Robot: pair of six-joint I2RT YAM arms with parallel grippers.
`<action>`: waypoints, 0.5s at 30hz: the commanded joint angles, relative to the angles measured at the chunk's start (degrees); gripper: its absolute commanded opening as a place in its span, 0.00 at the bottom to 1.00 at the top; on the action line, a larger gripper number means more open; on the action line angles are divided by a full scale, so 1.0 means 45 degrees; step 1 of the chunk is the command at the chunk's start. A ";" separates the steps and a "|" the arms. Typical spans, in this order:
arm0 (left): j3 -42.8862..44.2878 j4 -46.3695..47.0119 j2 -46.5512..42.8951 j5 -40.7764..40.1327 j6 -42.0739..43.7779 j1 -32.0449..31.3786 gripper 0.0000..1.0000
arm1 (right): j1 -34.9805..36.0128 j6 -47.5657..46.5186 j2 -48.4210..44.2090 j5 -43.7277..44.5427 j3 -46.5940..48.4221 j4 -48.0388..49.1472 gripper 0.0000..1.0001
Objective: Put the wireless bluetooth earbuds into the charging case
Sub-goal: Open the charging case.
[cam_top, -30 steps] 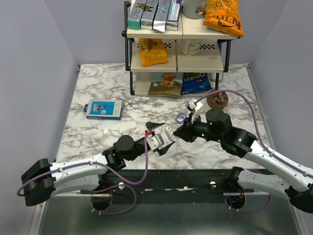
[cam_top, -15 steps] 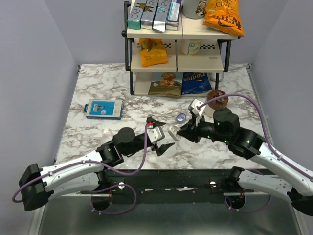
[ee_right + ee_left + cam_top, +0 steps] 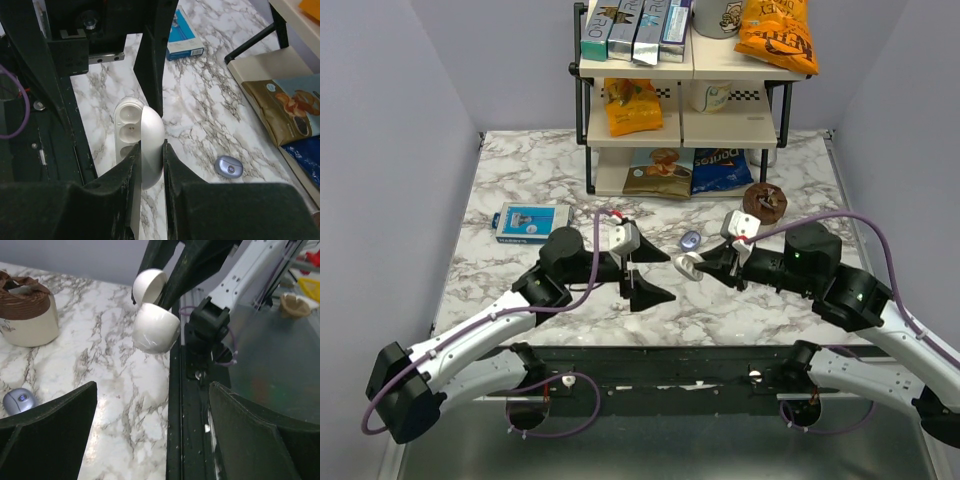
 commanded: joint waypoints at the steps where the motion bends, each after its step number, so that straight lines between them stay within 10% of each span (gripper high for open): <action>1: -0.1543 0.3434 -0.0995 -0.1915 -0.3171 0.0085 0.99 | 0.0078 -0.0598 -0.0105 -0.0652 0.0505 -0.0850 0.01; 15: -0.1137 0.2480 -0.0684 -0.0865 -0.2357 0.0027 0.89 | 0.0156 -0.0228 0.1280 -0.2763 0.0974 -0.1261 0.01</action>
